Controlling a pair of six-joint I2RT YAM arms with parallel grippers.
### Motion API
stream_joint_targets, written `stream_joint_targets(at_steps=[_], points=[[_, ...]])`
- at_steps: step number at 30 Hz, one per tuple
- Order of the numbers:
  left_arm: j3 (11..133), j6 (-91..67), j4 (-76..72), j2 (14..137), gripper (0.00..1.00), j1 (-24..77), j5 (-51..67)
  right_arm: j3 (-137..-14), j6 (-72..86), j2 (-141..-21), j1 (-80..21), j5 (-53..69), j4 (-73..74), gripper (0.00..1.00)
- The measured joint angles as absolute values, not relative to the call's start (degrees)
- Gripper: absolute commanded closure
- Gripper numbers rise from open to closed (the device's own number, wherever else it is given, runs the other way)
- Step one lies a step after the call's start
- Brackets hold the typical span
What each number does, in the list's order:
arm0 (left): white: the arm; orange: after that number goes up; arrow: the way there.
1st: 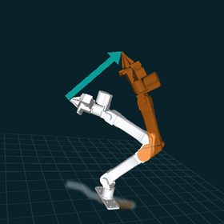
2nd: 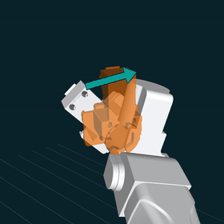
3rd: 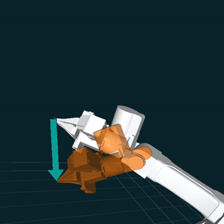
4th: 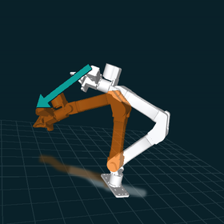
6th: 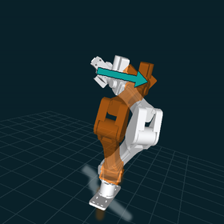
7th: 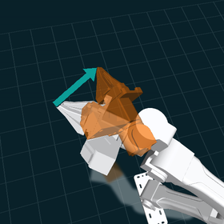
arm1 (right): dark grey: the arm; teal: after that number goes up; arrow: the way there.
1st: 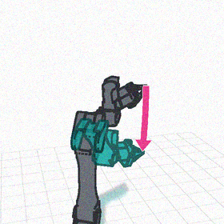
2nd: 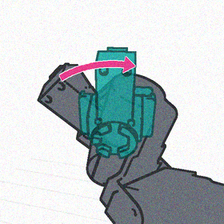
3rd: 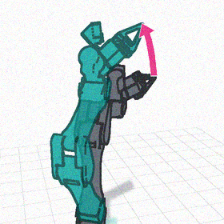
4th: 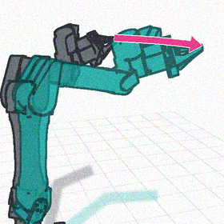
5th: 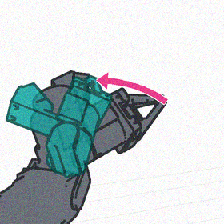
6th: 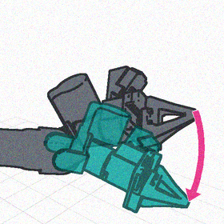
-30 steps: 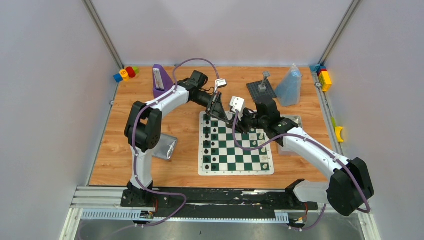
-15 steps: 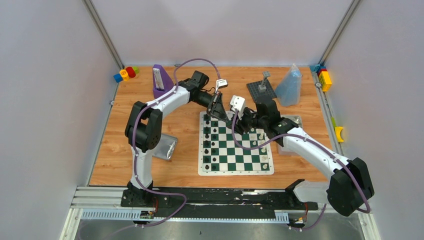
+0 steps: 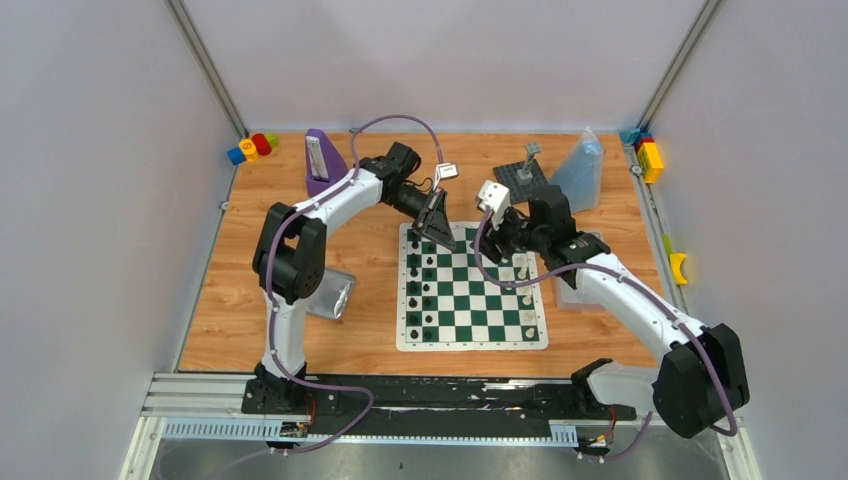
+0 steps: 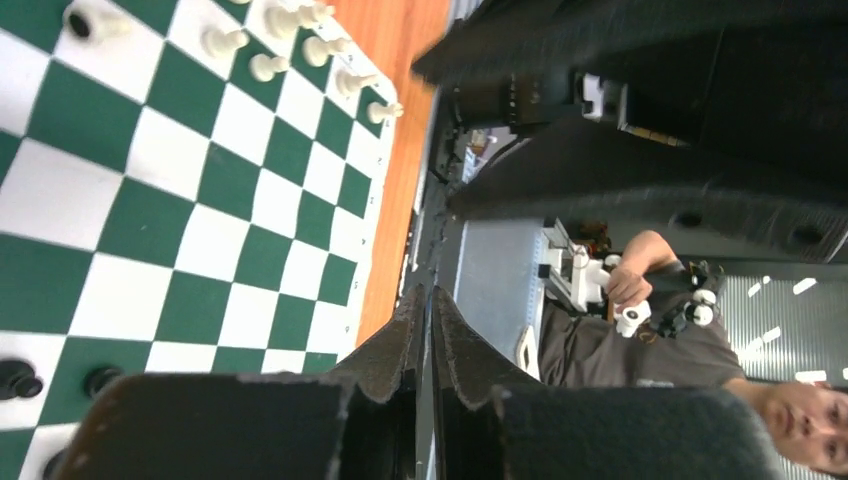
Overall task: Set up the chess pieces on the board
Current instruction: Adjust the chess piece on the chessboard.
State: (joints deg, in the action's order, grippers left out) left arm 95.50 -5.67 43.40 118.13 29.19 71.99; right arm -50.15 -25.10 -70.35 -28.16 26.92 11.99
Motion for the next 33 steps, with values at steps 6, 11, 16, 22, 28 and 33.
stream_joint_targets(at_steps=[6, 11, 16, 22, 28, 33], points=[[95.74, -0.62, 48.01, 118.06, 0.59, 27.33, 64.10, -50.26, -25.02, -71.66, -22.37, 26.15, 14.96, 0.63], [95.15, 1.85, 49.08, 116.31, 0.44, 24.34, 59.09, -52.62, -25.34, -79.44, -22.02, 24.73, 18.26, 0.71], [93.76, 3.01, 49.08, 112.77, 0.41, 22.33, 56.14, -57.78, -25.52, -89.10, -22.04, 21.61, 21.54, 0.74], [93.43, 3.62, 49.12, 110.45, 0.40, 22.46, 54.76, -61.19, -25.54, -94.00, -22.04, 18.28, 24.82, 0.77], [93.03, 4.23, 49.50, 110.34, 0.39, 22.50, 54.15, -62.94, -25.39, -95.35, -22.04, 15.70, 27.88, 0.77], [93.03, 4.40, 49.91, 110.19, 0.38, 22.48, 53.71, -64.18, -24.97, -97.60, -22.04, 13.96, 29.71, 0.77]])
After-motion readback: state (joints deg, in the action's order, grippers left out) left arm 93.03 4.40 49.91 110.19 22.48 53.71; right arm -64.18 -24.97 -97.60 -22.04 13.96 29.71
